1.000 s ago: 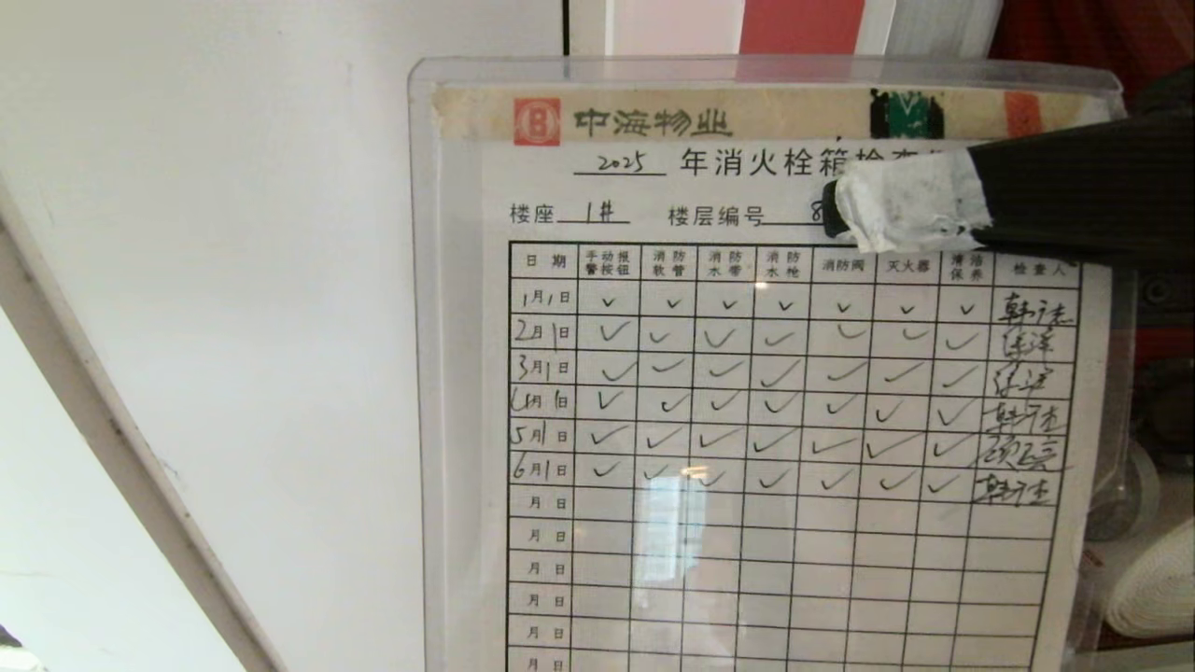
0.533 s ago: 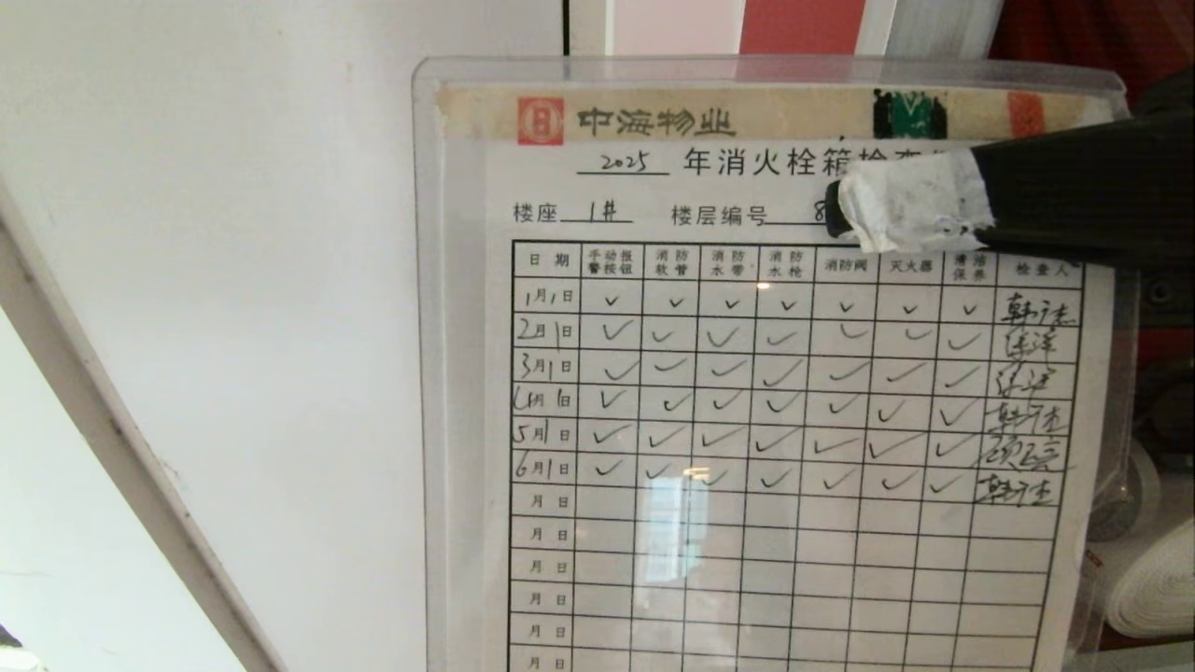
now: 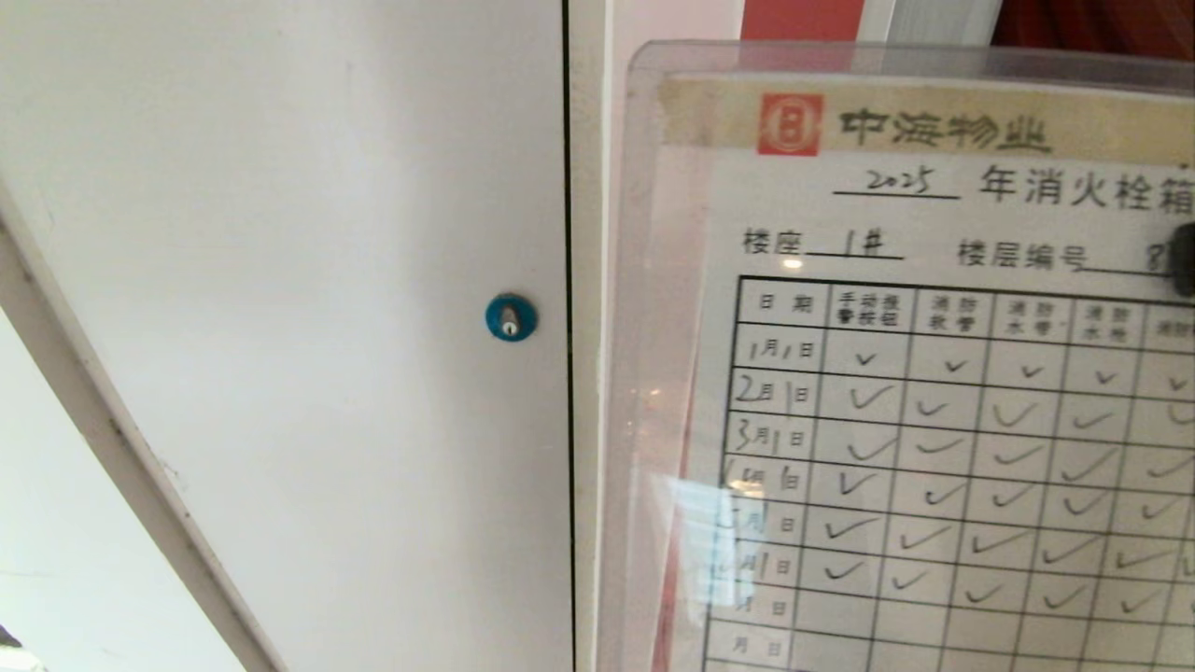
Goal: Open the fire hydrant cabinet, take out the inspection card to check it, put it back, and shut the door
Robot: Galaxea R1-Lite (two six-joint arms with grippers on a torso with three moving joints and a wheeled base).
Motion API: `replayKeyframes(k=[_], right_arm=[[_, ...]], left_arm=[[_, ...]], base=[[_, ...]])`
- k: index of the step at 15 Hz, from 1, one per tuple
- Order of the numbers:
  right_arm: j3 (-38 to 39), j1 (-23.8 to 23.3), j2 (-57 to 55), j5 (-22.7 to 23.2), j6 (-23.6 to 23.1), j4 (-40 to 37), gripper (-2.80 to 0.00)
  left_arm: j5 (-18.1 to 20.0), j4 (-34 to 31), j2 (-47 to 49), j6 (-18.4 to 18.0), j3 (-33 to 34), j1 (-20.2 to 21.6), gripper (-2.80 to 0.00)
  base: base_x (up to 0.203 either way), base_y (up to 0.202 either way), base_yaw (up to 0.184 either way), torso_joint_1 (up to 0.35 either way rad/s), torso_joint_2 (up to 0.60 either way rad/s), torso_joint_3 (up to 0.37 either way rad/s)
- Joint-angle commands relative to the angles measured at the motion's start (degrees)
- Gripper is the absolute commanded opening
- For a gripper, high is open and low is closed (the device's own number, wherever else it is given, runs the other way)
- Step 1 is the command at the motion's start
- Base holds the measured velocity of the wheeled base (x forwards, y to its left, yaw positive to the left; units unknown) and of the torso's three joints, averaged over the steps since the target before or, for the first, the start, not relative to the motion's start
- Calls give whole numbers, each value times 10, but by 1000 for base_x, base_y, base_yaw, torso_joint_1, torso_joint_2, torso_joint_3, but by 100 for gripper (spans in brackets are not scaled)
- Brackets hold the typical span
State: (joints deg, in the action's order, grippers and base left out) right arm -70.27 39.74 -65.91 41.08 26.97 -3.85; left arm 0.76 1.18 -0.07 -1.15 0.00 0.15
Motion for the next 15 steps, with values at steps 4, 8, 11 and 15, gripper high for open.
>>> replayKeyframes(k=[4, 8, 11, 15], right_arm=[[45, -38, 104, -47, -2, -42, -280], [52, -155, 156, -49, -24, -97, -280], [47, -222, 196, -63, -65, -161, -280], [-7, -245, 218, -107, -107, -280, -280]], left_arm=[[0, 0, 0, 0, 4, 0, -280], [0, 0, 0, 0, 4, 0, -280], [0, 0, 0, 0, 4, 0, -280], [0, 0, 0, 0, 4, 0, -280]], base=[[0, 0, 0, 0, 0, 0], [0, 0, 0, 0, 0, 0], [0, 0, 0, 0, 0, 0], [0, 0, 0, 0, 0, 0]])
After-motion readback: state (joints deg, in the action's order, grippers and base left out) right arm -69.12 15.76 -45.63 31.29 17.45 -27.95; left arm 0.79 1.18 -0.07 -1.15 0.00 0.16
